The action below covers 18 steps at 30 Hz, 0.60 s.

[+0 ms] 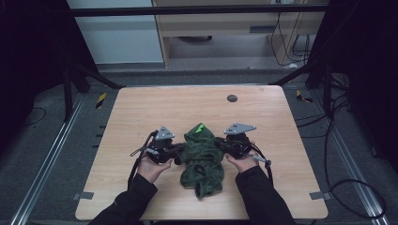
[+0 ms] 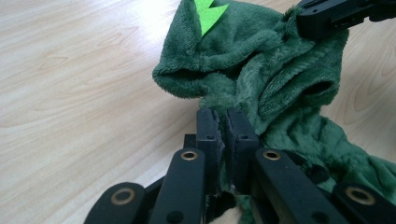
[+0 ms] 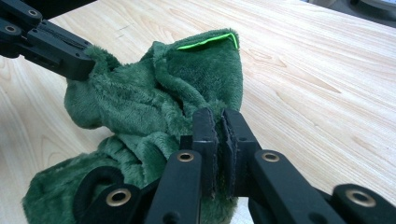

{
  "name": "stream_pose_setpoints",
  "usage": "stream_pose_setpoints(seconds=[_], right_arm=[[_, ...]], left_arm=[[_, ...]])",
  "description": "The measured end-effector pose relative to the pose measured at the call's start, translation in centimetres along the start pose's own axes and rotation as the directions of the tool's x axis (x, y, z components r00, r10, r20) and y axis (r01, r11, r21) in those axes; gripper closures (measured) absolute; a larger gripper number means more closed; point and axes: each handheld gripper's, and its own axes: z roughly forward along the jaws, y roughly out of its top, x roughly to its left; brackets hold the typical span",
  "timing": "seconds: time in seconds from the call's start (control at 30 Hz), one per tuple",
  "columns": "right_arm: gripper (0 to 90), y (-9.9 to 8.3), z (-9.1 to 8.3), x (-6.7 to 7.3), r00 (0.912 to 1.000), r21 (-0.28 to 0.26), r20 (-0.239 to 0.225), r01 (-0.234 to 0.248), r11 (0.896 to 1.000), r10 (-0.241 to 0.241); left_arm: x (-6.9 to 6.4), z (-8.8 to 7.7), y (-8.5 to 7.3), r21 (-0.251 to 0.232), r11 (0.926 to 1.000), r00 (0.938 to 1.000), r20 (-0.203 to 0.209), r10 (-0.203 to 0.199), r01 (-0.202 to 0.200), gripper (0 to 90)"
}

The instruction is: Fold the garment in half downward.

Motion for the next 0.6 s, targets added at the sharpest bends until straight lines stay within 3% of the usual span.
stream_pose_setpoints(seconds=[0.6], right_arm=[[85.0,-1.2,-1.9,2.0,0.9984,-0.026,-0.045,0.033,0.999,-0.034]], left_arm=[[-1.2,-1.5,-2.2,0.016,0.9999,1.0,0.001,-0.007,0.007,85.2]])
